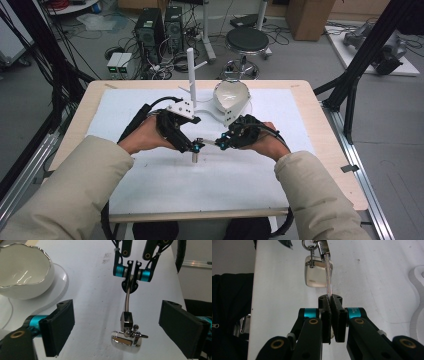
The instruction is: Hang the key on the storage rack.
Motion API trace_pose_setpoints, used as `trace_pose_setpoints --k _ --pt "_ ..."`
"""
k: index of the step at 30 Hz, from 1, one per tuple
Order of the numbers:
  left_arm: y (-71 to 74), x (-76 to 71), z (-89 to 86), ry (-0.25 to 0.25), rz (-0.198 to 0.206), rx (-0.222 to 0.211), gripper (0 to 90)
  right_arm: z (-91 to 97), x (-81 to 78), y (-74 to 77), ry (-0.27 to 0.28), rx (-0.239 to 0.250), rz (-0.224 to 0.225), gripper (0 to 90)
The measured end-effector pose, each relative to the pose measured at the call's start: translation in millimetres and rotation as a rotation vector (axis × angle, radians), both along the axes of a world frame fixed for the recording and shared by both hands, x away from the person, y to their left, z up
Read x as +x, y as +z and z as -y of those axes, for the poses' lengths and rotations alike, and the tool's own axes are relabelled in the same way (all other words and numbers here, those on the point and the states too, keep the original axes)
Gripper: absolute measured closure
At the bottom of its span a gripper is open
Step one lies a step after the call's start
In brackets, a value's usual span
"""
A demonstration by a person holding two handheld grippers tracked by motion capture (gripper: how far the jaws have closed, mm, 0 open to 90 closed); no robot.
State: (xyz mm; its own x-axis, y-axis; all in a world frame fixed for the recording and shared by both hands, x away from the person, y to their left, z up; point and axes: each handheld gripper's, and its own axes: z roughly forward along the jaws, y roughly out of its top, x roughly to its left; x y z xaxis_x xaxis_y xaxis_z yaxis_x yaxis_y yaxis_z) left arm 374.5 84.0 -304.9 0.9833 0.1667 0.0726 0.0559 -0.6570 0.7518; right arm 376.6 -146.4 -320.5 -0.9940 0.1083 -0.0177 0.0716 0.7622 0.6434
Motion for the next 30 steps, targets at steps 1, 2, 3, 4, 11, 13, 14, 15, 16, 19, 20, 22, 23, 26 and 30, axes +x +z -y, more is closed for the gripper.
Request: trace_pose_setpoints --k 1,2,3,4,11,13,14,15,16,19,20,22,23,26,30 --pt "-0.3 0.4 0.9 -0.005 -0.001 0.011 16.3 0.1 0.1 -0.1 0.002 0.0 0.002 87.6" --pt "-1.0 0.6 1.9 -0.006 0.0 0.022 17.1 -0.1 -0.4 -0.1 0.005 -0.005 0.0 87.6" --pt "-1.6 0.6 2.8 -0.006 -0.003 0.037 18.2 -0.4 -0.6 -0.3 0.005 -0.006 0.004 87.6" --pt "-2.7 0.8 3.7 -0.005 -0.005 0.041 18.2 -0.4 -0.6 -0.3 0.005 -0.006 0.004 87.6" --pt "-6.2 0.3 7.5 -0.026 -0.018 0.086 27.8 -1.9 -1.5 -0.6 0.009 -0.008 0.01 87.6" --pt "-6.9 0.1 7.6 -0.03 -0.024 0.09 32.3 -2.0 -1.3 -0.9 0.014 -0.006 0.007 87.6" --pt "-7.0 0.4 7.6 -0.029 -0.025 0.096 33.5 -2.0 -1.3 -0.7 0.012 -0.011 0.017 87.6" --pt "-7.2 0.3 7.7 -0.024 -0.021 0.098 35.1 -2.1 -1.2 -0.9 0.015 -0.012 0.015 87.6" --pt "-6.6 0.4 7.5 -0.026 -0.02 0.107 37.1 -2.3 -1.6 -0.9 0.016 -0.012 0.022 87.6" --pt "-6.6 0.4 7.2 -0.021 -0.023 0.113 40.8 -2.8 -1.7 -1.2 0.017 -0.007 0.021 87.6" --pt "-6.6 0.0 7.1 -0.02 -0.024 0.113 42.6 -2.9 -1.5 -1.2 0.018 -0.01 0.019 87.6" --pt "-6.5 -0.9 7.1 -0.019 -0.023 0.115 45.1 -3.2 -1.2 -1.5 0.02 -0.015 0.022 87.6" --pt "-6.1 -1.1 7.0 -0.022 -0.02 0.119 47.5 -3.4 -1.3 -1.6 0.019 -0.015 0.024 87.6" --pt "-6.4 -3.0 7.5 -0.034 -0.008 0.124 51.5 -4.3 -1.4 -1.9 0.017 -0.018 0.025 87.6" --pt "-7.0 -3.8 8.4 -0.038 -0.013 0.137 56.4 -5.3 -2.0 -2.4 0.017 -0.026 0.02 87.5"
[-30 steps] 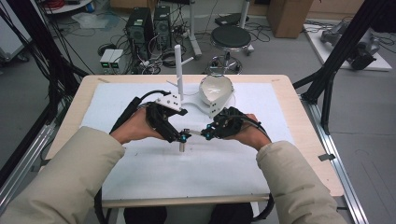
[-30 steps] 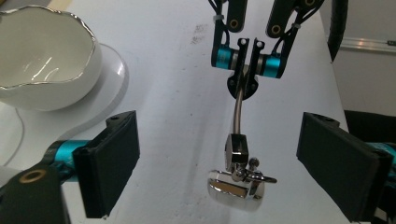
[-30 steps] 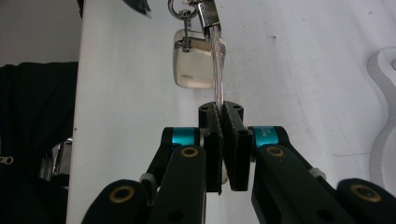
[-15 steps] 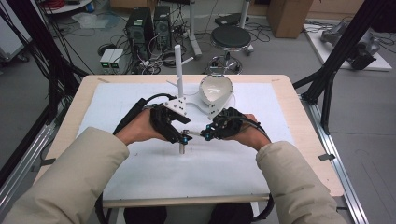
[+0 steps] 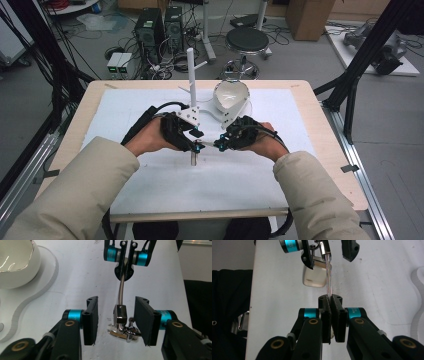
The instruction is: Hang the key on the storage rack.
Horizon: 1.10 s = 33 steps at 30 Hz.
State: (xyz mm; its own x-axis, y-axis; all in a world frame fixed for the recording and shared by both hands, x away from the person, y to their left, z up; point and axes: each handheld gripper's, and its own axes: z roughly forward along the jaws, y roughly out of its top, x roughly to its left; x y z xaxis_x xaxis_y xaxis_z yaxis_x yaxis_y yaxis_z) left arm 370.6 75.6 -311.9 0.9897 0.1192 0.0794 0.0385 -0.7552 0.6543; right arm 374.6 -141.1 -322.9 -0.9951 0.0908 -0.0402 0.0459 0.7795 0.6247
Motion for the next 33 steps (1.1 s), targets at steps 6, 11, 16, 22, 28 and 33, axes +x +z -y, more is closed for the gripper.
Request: trace_pose_setpoints --k 6,11,16,22,28,33 --pt "0.6 -1.6 1.7 0.019 -0.001 0.017 73.8 -0.2 0.3 0.0 -0.002 -0.004 0.003 87.5" --pt "1.2 -2.4 2.8 0.023 -0.001 0.025 78.9 -1.0 0.5 0.1 -0.001 -0.004 0.007 87.5" --pt "-0.1 -3.9 4.3 0.016 0.01 0.05 81.5 -1.6 0.6 -0.1 0.005 0.002 0.008 87.5" --pt "0.2 -4.6 4.3 0.009 0.024 0.049 81.7 -0.9 1.1 -0.3 0.008 0.005 0.003 87.4" --pt "0.2 -5.3 1.2 0.001 0.022 0.03 81.8 1.5 0.8 -0.6 0.029 0.036 0.016 71.2" --pt "-0.4 -4.6 -3.9 0.026 0.03 0.004 81.9 4.2 1.6 -3.4 -0.053 0.112 0.03 6.0"
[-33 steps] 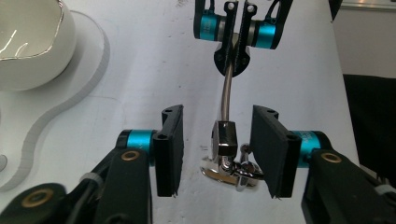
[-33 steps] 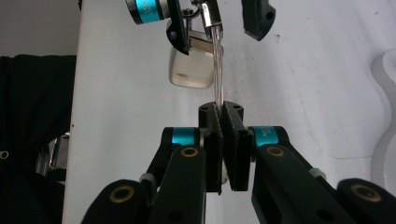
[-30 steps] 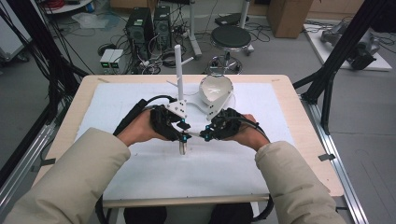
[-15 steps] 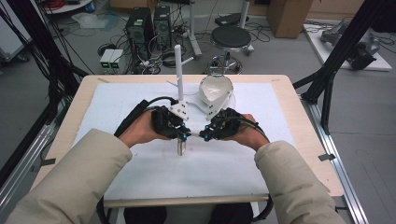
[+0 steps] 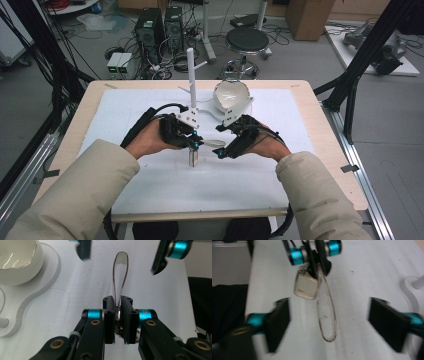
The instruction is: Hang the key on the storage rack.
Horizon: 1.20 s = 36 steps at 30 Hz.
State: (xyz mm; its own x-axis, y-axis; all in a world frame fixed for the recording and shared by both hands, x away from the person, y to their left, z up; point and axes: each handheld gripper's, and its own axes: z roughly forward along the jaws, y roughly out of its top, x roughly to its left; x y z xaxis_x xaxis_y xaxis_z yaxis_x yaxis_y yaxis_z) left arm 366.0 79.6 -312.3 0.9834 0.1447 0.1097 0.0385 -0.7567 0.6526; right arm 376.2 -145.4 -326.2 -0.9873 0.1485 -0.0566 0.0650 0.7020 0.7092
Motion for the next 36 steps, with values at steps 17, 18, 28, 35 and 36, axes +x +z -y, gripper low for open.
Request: trace_pose_setpoints --k 17,18,28,35,36 --pt "20.4 14.6 -43.2 0.199 0.111 -0.179 81.9 90.9 -13.1 -23.0 -0.277 0.324 0.052 0.5" --pt "21.4 16.0 -46.3 0.217 0.121 -0.196 81.9 97.8 -14.2 -24.7 -0.302 0.338 0.076 0.5" --pt "22.8 36.7 -67.3 0.334 0.215 -0.336 81.9 145.7 -29.3 -49.8 -0.474 0.471 0.124 0.5" --pt "18.4 48.0 -70.5 0.365 0.215 -0.373 81.9 160.4 -35.6 -66.8 -0.52 0.507 0.112 0.5" --pt "17.9 49.2 -70.7 0.368 0.216 -0.373 81.9 162.5 -35.9 -69.3 -0.528 0.508 0.126 0.5"
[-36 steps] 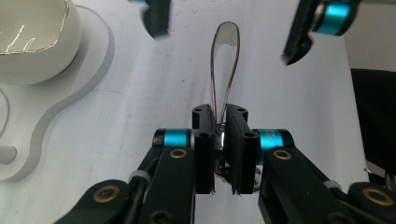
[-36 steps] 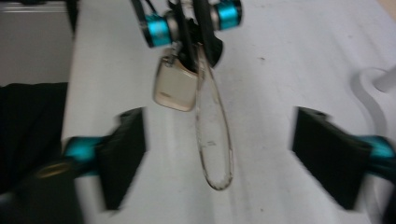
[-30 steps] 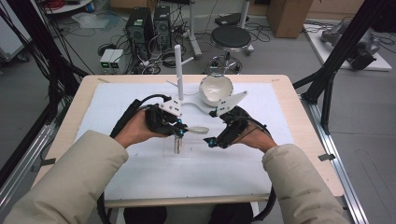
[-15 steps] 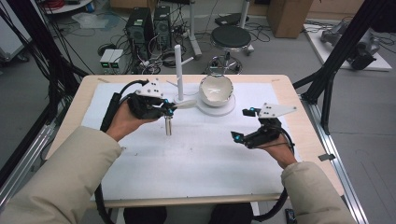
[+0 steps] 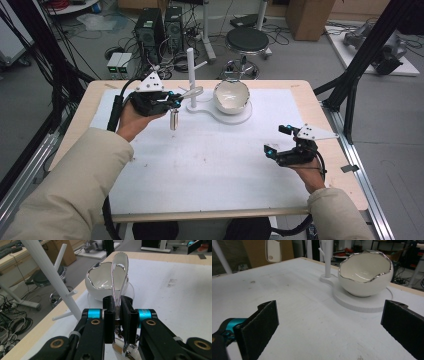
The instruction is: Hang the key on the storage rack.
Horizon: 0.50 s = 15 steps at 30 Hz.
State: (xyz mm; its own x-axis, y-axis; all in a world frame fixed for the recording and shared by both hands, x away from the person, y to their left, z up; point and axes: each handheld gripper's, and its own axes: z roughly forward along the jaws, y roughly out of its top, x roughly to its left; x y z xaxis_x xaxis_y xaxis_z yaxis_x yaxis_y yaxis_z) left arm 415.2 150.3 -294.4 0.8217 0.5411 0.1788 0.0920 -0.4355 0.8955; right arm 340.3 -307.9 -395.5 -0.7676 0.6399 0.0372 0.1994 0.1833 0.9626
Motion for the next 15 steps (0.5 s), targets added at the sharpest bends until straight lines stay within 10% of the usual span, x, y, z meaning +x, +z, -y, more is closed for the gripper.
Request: trace_pose_setpoints --k 15 --pt "-11.6 22.5 -4.7 0.12 0.027 -0.036 82.0 13.0 -17.1 -31.6 -0.143 0.052 0.088 0.5"
